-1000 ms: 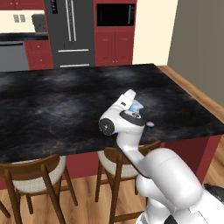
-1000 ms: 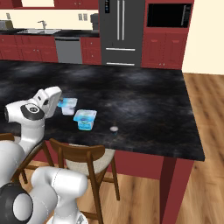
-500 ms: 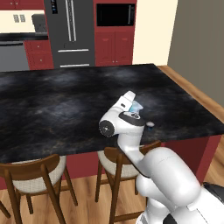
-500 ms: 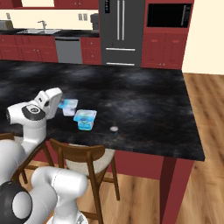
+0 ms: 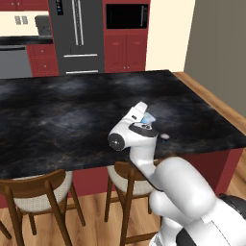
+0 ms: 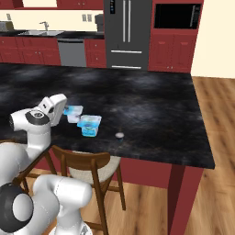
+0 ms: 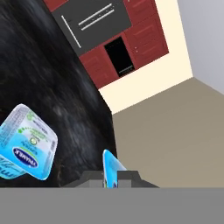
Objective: Stack the yogurt containers by placing the smaller containers on top of the larger containers.
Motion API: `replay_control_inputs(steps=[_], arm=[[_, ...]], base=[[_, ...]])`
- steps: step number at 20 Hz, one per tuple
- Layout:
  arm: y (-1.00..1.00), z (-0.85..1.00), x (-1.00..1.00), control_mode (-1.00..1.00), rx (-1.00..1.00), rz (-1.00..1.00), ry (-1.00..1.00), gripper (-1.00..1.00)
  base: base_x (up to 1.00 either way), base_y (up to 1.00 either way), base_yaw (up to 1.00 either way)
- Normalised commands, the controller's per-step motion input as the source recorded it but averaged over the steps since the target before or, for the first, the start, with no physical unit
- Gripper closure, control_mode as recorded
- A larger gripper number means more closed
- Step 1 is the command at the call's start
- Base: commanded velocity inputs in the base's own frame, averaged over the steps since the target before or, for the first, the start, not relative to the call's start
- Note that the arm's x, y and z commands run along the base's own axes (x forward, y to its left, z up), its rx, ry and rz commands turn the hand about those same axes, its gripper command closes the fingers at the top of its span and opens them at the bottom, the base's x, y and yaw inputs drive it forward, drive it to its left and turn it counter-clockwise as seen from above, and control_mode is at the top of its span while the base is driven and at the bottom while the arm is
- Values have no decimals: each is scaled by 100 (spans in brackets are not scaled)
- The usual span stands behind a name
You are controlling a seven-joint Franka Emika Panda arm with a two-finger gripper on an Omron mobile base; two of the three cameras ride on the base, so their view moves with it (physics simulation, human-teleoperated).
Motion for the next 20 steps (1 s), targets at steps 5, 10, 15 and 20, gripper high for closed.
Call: replay_control_inputs(steps=[5, 10, 15, 20], arm=[[-1, -16, 17, -100, 0, 0, 0, 100], [0, -10, 20, -100, 0, 0, 0, 100], [-1, -10, 18, -100, 0, 0, 0, 100], [-6, -19, 16, -100, 0, 0, 0, 100]], base=[[0, 0, 0], [0, 0, 0], [0, 0, 0], [0, 0, 0]])
